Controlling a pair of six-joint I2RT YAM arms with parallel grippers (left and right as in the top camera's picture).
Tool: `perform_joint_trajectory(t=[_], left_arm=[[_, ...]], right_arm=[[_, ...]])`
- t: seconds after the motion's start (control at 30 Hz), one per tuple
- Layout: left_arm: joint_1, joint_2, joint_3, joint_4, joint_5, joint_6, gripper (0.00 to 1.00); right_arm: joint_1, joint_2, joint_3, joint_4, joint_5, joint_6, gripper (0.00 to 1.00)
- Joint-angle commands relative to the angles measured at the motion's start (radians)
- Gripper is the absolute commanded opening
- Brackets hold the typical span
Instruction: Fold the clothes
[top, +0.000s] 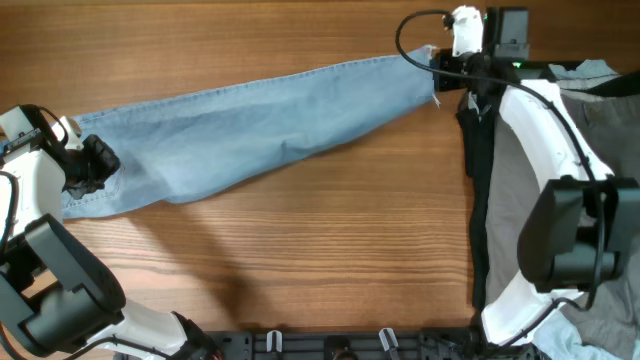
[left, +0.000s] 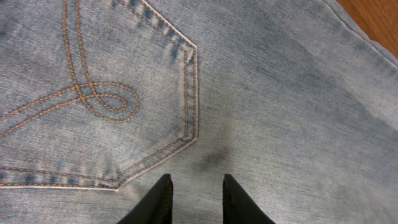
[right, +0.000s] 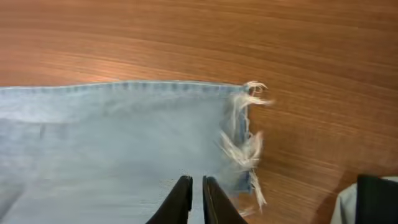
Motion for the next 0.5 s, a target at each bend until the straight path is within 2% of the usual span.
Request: perform_joint_trajectory(t=[0.0,0.07,0.13,0.2,0.23,0.27,0.43,0.47], left_arm=[[-0.005,0.004,0.008,0.003,-0.011,0.012,0.27],[-0.005,0.004,0.008,0.003,-0.011,0.012,0.27],[-0.005,0.004,0.008,0.003,-0.011,0.012,0.27],[-0.005,0.004,0.008,0.002,-0.011,0.012,0.30],[-0.005,0.004,0.008,-0.001,-0.011,0.012,0.30],[-0.005,0.004,0.008,-0.001,-0.011,0.012,0.30],[-0.005,0.004,0.008,-0.001,-0.011,0.012,0.32],[-0.005,0.004,0.008,0.000,-0.011,0.012,0.32]], right_arm=[[0.001,-0.001,-0.001,-0.005,-0.090,-0.017,0.04],[0.003,-0.002,-0.001,0.022,-0.168,-0.015,0.04],[0.011,0.000,-0.001,0.032,-0.077,0.014,0.04],[0.010,0.034,-0.001,0.008,0.043,0.016,0.54],[0.005,0.061,-0.001,-0.029,0.047,0.002,0.66],[0.000,0.095,-0.001,-0.063,0.066,0.005,0.70],[-0.013,0.206,-0.001,-0.094,0.072,0.011,0.66],[-0.014,0.218,-0.001,-0.102,0.079,0.014,0.60]])
